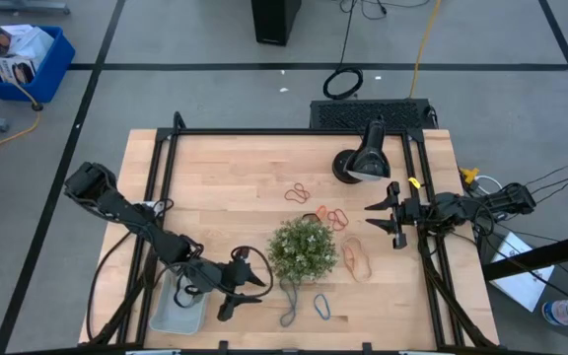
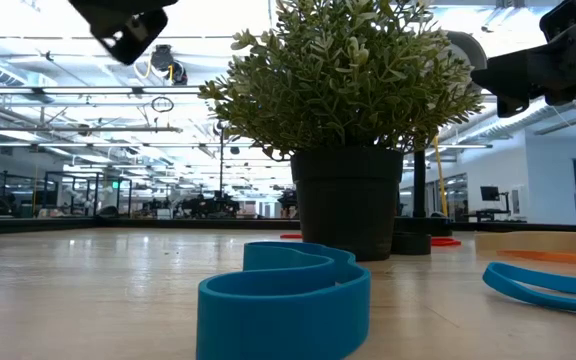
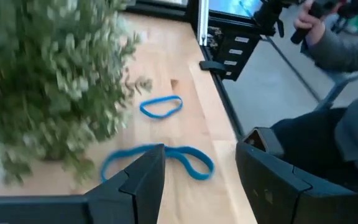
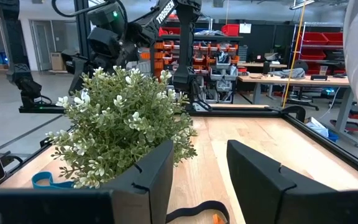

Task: Pick and place rubber bands into bin
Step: Put the left blue rubber band into the blue bin

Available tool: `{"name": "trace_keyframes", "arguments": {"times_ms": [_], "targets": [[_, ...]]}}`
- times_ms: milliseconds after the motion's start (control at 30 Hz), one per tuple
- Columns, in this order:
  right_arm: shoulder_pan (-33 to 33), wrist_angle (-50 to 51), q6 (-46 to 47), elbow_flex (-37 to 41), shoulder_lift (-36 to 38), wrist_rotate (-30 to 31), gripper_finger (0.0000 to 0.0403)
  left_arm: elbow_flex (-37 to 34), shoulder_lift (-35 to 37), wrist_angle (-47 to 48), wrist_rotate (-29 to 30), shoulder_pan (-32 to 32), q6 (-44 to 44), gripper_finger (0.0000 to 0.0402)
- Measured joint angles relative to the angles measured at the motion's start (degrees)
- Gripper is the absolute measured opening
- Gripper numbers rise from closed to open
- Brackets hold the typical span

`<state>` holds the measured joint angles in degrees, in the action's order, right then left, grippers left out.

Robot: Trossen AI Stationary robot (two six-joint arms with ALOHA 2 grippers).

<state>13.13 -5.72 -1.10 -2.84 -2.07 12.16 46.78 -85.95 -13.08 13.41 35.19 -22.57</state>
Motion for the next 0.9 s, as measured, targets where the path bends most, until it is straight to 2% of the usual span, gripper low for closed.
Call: {"name": "trace_keyframes", "arguments": {"times_ms": [133,267,467,667,900], "targets": [[0.0,0.0,0.0,0.0,0.0,0.0,0.0146,0.8,0.0,-0.3,0.0,-0.5,8.1,0.0204],[0.0,0.0,0.0,0.0,0.0,1.2,0.0146,4.9,0.0,2.4,0.0,-0.5,15.6,0.0204],[0.0,0.0,0.0,0.0,-0.1,7.4,0.0146,15.5,-2.2,18.5,1.1,-0.6,23.6,0.0204],[0.0,0.3,0.0,0.0,-0.1,7.6,0.0146,28.2,-10.1,36.1,1.5,-1.5,30.6,0.0204],[0.0,0.6,0.0,0.0,-0.4,7.6,0.0146,42.3,-18.3,46.9,1.6,-0.7,42.4,0.0204]]}}
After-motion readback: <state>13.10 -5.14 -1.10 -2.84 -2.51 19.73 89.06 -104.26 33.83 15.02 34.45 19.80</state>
